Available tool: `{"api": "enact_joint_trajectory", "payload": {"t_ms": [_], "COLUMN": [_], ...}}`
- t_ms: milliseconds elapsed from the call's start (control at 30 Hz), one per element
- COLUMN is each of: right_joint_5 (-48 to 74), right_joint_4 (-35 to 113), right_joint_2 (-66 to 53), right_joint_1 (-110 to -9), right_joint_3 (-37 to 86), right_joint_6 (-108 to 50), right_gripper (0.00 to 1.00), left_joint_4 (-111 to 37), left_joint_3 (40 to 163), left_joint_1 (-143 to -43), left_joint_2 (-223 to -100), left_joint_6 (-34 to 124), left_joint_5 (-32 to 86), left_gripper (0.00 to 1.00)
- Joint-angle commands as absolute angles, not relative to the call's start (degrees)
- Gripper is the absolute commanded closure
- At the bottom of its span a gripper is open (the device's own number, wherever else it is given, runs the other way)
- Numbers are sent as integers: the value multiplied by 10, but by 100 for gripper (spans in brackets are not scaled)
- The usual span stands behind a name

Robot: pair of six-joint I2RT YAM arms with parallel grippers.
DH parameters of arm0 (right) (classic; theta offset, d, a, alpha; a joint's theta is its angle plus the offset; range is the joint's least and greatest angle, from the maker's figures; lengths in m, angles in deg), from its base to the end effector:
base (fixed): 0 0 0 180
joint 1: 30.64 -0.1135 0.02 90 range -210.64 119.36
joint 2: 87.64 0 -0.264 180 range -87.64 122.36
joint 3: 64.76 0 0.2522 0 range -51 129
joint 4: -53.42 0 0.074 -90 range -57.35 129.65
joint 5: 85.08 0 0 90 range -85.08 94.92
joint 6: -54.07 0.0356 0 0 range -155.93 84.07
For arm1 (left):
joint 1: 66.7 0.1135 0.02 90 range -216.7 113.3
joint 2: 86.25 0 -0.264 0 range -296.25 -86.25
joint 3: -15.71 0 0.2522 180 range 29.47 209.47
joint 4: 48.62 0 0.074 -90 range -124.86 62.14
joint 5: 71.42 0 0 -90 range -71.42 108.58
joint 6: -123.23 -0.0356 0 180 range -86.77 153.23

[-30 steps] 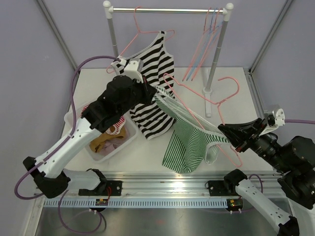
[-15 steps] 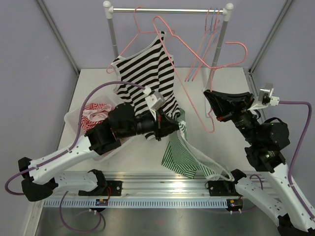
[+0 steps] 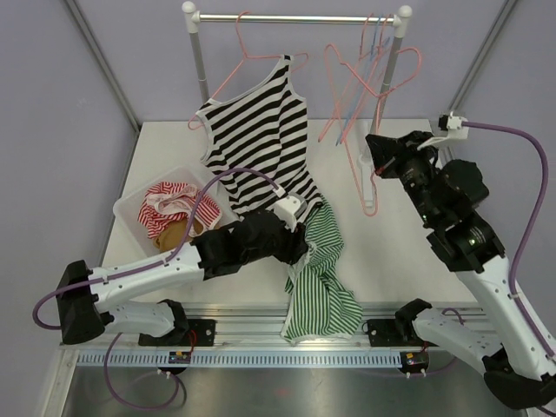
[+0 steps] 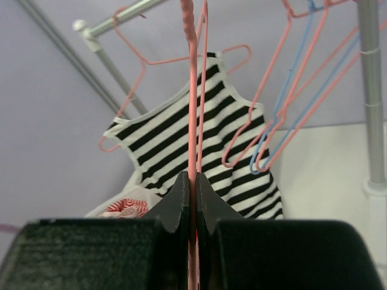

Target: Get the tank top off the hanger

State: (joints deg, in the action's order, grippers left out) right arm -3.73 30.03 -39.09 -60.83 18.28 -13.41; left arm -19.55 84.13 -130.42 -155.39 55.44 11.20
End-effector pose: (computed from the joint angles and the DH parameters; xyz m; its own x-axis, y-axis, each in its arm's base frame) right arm 0.1412 0.0760 0.4752 0.0122 0.4451 -0.8954 -0.4051 0.8208 0.4026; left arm 0.1250 -0.2428 0.3027 -0.5211 0.2087 -0.8276 0.6944 0.6674 -0.2690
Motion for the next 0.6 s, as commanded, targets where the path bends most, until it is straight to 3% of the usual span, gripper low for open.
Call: {"api": "enact_joint_trajectory", "payload": {"t_ms": [0, 100, 167, 400, 567], "right_joint_5": [-130, -150, -190, -315, -279], "right_joint_4": [224, 199, 162, 97, 96], "right_joint_2": [-330, -265, -212, -114, -84], "right_joint_1": [-606, -606, -606, -609, -609], "right_joint_3": [249, 320, 363, 491, 511], "right_joint_6": [-147, -155, -159, -214, -241], "right_gripper": [100, 100, 100, 100, 100], "left_joint_4": [-202, -172, -148, -80, -37], "left_joint_3": [849, 857, 861, 869, 879], "left_joint_1": [-1315, -1323, -1331, -1345, -1345], "left_joint_2": [-1537, -1520, -1509, -1462, -1440], "left_joint_6": [571, 570, 571, 579, 585], "left_joint_5": [53, 37, 27, -28, -59], "left_gripper": [49, 23, 16, 4, 1]}}
